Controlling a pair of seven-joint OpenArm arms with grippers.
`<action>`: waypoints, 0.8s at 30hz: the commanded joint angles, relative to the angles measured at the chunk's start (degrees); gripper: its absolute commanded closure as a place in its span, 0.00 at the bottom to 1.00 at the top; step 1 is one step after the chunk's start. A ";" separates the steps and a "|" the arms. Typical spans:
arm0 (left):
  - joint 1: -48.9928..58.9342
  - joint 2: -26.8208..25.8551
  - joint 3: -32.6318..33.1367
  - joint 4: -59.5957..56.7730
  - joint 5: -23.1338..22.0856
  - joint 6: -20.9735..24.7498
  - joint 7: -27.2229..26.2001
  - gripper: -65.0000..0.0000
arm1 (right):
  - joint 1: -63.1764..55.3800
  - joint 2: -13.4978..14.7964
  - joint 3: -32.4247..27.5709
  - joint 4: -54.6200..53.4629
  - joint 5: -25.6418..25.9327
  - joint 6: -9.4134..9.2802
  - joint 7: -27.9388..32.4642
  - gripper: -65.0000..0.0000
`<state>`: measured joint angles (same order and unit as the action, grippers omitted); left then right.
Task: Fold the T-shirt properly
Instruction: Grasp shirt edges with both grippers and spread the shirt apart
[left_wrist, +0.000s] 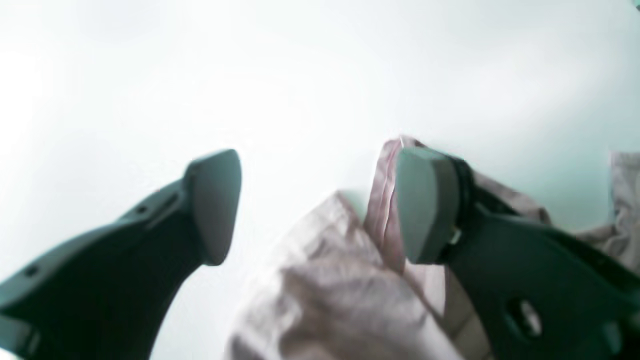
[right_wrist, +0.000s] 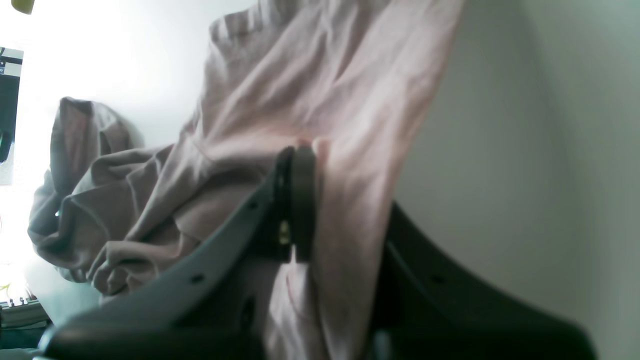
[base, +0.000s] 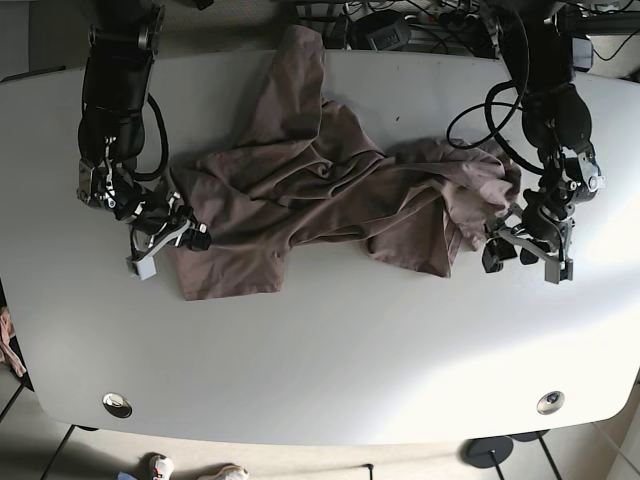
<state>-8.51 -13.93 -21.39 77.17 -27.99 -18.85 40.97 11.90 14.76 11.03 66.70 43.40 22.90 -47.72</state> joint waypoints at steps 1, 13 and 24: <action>-3.66 -0.79 3.58 -2.92 -1.16 -0.27 -1.19 0.29 | 1.51 0.31 0.18 1.22 1.04 0.45 1.09 0.97; -10.34 -0.79 18.27 -18.48 -1.07 -0.27 -1.54 0.29 | 1.59 0.58 0.45 1.30 1.48 0.62 1.09 0.97; -10.43 -0.97 24.07 -20.77 -1.07 -0.18 -1.54 1.00 | 1.59 0.22 0.45 1.30 1.48 0.71 1.18 0.97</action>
<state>-18.70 -14.83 2.35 56.40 -30.09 -19.33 36.82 12.03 14.28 11.20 66.74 43.70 22.94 -47.72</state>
